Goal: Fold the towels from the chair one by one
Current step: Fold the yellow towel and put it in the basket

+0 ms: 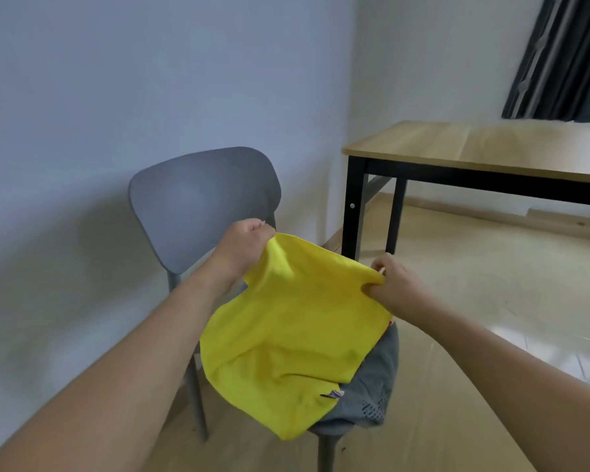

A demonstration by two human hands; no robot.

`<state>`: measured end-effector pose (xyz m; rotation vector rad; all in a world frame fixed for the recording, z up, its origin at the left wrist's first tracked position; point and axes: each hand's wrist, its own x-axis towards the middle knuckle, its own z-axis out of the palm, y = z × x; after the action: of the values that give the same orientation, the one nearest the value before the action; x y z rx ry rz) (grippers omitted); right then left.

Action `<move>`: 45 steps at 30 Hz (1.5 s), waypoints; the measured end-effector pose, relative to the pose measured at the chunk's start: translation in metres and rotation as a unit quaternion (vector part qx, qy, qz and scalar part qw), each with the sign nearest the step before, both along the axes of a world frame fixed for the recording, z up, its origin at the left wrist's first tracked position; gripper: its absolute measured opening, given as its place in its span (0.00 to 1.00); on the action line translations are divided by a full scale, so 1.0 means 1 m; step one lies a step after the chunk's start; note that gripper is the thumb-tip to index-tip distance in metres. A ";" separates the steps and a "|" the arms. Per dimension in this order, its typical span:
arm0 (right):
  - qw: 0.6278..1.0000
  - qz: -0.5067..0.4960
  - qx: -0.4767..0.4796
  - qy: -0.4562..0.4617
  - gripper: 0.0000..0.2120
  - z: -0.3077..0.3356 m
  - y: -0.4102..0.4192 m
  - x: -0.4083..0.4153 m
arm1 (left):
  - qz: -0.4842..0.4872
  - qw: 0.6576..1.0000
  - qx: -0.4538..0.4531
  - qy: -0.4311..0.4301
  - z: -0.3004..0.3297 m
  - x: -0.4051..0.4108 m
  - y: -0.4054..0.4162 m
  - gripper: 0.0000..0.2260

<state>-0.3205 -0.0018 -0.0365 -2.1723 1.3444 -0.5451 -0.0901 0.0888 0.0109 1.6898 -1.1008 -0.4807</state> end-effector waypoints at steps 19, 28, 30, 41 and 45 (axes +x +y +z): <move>0.895 0.002 0.286 -0.342 0.05 -0.027 0.169 -0.121 | -0.301 0.887 -0.195 0.291 -0.049 -0.160 0.173 0.10; 0.939 0.061 0.103 -0.324 0.12 -0.022 0.173 -0.108 | -0.181 0.971 -0.159 0.015 -0.078 -0.165 0.163 0.16; 0.956 0.066 0.025 -0.284 0.12 -0.025 0.171 -0.112 | -0.178 0.975 -0.132 -0.032 -0.080 -0.163 0.162 0.13; 0.965 0.127 0.094 -0.207 0.12 -0.046 0.178 -0.122 | -0.183 0.976 -0.085 -0.084 -0.094 -0.164 0.156 0.12; 0.968 0.154 0.085 -0.181 0.22 -0.045 0.176 -0.126 | -0.162 0.979 -0.096 -0.083 -0.095 -0.167 0.151 0.12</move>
<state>-0.4465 0.1746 -0.0812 -1.9715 0.8113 -0.6385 -0.2567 0.2399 -0.0843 1.4064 -1.5073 -0.4249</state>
